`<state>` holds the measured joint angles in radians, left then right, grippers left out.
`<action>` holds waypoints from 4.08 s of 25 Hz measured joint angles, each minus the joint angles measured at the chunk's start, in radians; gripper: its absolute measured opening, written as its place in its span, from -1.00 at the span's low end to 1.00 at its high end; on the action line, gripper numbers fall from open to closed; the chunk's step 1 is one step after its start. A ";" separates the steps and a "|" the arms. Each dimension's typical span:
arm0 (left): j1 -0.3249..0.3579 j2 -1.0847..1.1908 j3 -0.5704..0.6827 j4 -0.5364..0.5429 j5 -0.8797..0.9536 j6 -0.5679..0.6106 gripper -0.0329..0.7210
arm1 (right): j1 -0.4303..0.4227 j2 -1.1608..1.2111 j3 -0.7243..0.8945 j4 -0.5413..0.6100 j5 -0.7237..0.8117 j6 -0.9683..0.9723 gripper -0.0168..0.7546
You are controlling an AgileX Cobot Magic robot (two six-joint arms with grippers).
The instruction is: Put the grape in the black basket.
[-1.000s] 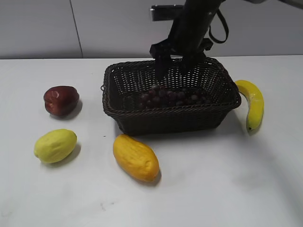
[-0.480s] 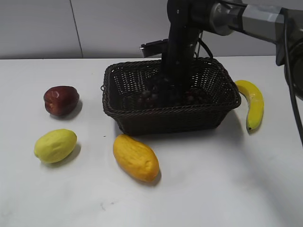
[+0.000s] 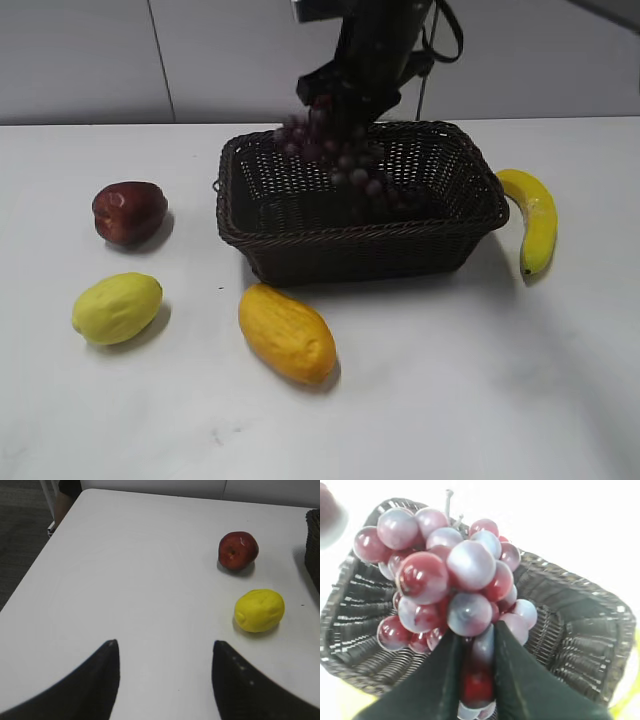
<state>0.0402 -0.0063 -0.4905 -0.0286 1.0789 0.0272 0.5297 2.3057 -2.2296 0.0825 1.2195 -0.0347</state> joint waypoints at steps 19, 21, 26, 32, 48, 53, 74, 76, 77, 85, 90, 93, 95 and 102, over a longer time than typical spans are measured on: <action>0.000 0.000 0.000 0.000 0.000 0.000 0.55 | 0.000 -0.524 0.175 -0.034 0.004 0.001 -0.64; 0.000 0.000 0.000 0.000 0.000 0.000 0.55 | 0.000 -0.603 0.263 -0.041 0.005 0.001 -0.64; 0.000 0.000 0.000 0.000 0.000 0.000 0.55 | 0.000 -0.776 0.521 -0.092 0.005 0.035 -0.64; 0.000 0.000 0.000 0.000 0.000 0.000 0.55 | 0.000 -0.956 0.861 -0.102 -0.043 0.092 -0.64; 0.000 0.000 0.000 0.000 0.000 0.000 0.55 | 0.000 -0.995 1.601 -0.102 -0.768 0.144 -0.64; 0.000 0.000 0.000 0.000 0.000 0.000 0.55 | 0.000 -0.900 1.609 -0.110 -0.817 0.147 -0.62; 0.000 0.000 0.000 0.000 0.000 0.000 0.55 | -0.226 -0.874 1.067 -0.216 -0.220 0.104 0.61; 0.000 0.000 0.000 0.000 0.000 0.000 0.55 | -0.300 -0.874 1.051 -0.197 -0.153 0.040 0.60; 0.000 0.000 0.000 0.000 0.000 0.000 0.55 | -0.332 -0.874 1.050 -0.185 -0.123 0.011 0.59; 0.000 0.000 0.000 0.000 0.000 0.000 0.55 | -0.476 -0.968 1.075 0.017 -0.018 -0.079 0.59; 0.000 0.000 0.000 0.000 0.000 0.000 0.55 | -0.478 -1.172 1.243 0.040 -0.029 -0.084 0.59; 0.000 0.000 0.000 0.000 0.000 0.000 0.55 | -0.478 -1.328 1.380 0.036 -0.077 -0.084 0.59; 0.000 0.000 0.000 0.000 0.000 0.000 0.55 | -0.478 -1.438 1.467 0.024 -0.123 -0.092 0.59; 0.000 0.000 0.000 0.000 0.000 0.000 0.55 | -0.478 -1.808 1.699 -0.007 -0.171 -0.128 0.59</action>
<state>0.0402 -0.0063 -0.4905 -0.0286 1.0789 0.0272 0.0519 0.4978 -0.5308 0.0758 1.0481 -0.1625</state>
